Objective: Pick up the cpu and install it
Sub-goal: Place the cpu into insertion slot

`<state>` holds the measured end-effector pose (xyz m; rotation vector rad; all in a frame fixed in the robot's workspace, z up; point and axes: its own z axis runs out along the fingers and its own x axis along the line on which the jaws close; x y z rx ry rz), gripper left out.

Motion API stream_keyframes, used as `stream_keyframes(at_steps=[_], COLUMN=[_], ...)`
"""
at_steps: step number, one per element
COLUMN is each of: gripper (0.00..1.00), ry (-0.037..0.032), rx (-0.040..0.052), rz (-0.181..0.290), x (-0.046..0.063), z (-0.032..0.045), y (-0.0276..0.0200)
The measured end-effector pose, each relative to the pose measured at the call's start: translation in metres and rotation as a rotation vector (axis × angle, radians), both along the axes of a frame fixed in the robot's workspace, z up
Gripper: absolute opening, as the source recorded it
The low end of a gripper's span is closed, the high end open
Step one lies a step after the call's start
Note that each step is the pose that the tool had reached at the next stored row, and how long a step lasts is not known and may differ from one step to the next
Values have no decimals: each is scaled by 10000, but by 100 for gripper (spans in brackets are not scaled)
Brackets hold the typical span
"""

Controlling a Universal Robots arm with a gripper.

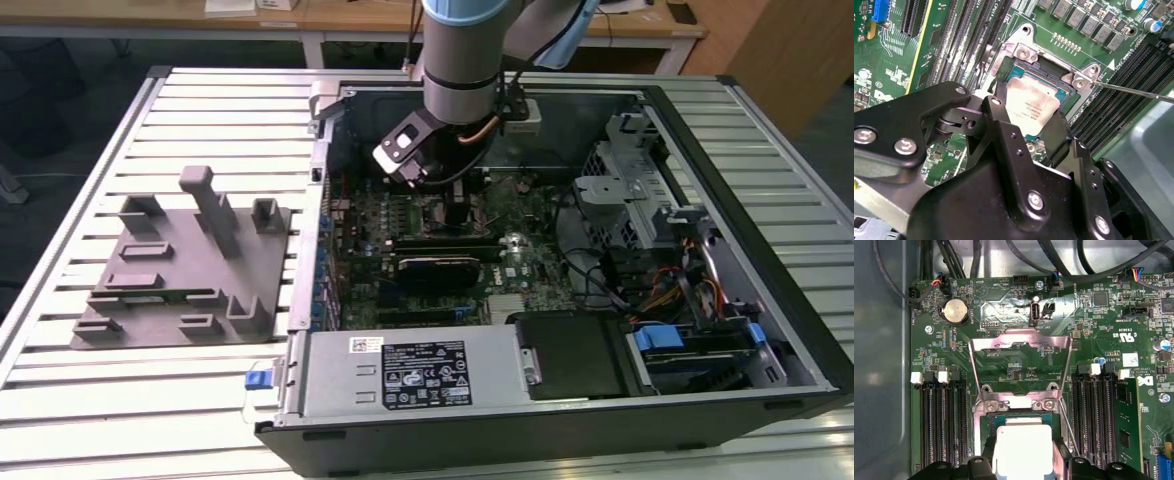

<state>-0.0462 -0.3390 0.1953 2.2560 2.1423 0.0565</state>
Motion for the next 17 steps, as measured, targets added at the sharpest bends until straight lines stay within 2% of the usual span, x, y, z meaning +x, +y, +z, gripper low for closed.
stream_keyframes(at_steps=[17], gripper=[53], ry=[4], rx=[-7], rz=[1], x=[-9], z=[-20], y=[12])
